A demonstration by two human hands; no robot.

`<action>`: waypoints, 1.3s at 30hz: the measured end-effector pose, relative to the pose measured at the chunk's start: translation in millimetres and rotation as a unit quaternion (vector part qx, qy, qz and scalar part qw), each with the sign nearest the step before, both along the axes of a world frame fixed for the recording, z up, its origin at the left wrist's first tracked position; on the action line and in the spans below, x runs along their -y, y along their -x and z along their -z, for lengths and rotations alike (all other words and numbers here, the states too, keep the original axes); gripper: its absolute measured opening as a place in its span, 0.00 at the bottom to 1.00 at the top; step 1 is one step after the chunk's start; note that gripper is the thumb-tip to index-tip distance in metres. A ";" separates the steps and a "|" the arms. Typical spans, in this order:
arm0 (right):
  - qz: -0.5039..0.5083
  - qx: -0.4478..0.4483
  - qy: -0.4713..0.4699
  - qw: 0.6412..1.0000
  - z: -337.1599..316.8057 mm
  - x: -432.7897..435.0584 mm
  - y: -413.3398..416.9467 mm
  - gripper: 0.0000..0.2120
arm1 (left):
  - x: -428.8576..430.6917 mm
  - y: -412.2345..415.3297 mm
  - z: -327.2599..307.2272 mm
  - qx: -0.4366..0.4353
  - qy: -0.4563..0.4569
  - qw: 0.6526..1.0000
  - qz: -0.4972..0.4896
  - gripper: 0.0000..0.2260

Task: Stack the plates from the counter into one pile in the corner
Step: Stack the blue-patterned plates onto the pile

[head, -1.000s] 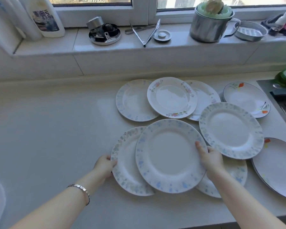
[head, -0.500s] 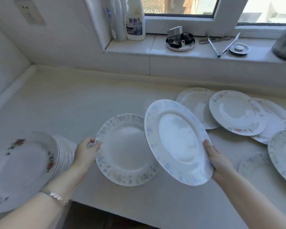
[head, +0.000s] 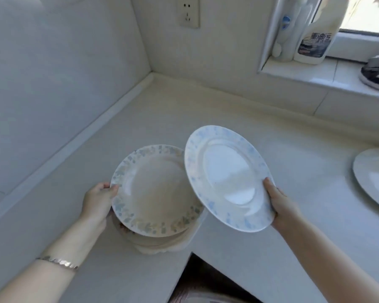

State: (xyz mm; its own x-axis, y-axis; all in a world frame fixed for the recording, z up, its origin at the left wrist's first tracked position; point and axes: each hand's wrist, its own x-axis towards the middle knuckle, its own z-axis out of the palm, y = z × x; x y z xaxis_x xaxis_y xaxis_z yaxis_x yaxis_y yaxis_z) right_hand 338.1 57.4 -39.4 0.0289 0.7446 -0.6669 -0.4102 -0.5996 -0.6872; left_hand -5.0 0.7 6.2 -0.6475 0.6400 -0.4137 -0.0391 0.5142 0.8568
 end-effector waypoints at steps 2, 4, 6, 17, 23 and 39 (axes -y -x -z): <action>-0.004 0.024 0.007 1.000 0.2 -4.2 18.8 0.18 | 2.6 18.0 10.3 0.029 0.014 0.999 -0.007 0.12; -0.006 0.042 0.012 0.999 -0.4 -6.8 32.5 0.17 | 3.2 29.7 19.5 0.046 0.024 0.999 -0.006 0.11; -0.006 0.054 0.013 0.998 -0.4 -8.9 41.7 0.15 | 2.5 34.7 26.3 0.055 0.026 0.998 0.002 0.11; -0.048 0.094 0.021 0.994 3.9 -21.2 50.5 0.23 | -7.9 44.9 28.6 -0.291 0.160 0.915 0.229 0.11; -0.047 0.085 0.009 0.995 -0.5 -24.4 52.2 0.12 | -20.6 36.1 23.1 -0.462 0.274 0.772 0.339 0.21; -0.054 0.126 -0.011 0.991 3.5 -19.1 61.8 0.10 | 6.1 11.6 54.1 0.075 -0.076 0.994 -0.009 0.17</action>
State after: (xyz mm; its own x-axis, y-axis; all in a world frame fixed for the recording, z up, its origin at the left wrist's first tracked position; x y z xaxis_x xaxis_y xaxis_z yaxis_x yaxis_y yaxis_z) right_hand 276.3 76.5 -42.9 0.1116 0.7670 -0.6319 -0.1592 -0.6139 -0.7732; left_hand -16.6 -5.4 -48.0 -0.5975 0.6914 -0.4062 -0.1808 0.3773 0.9083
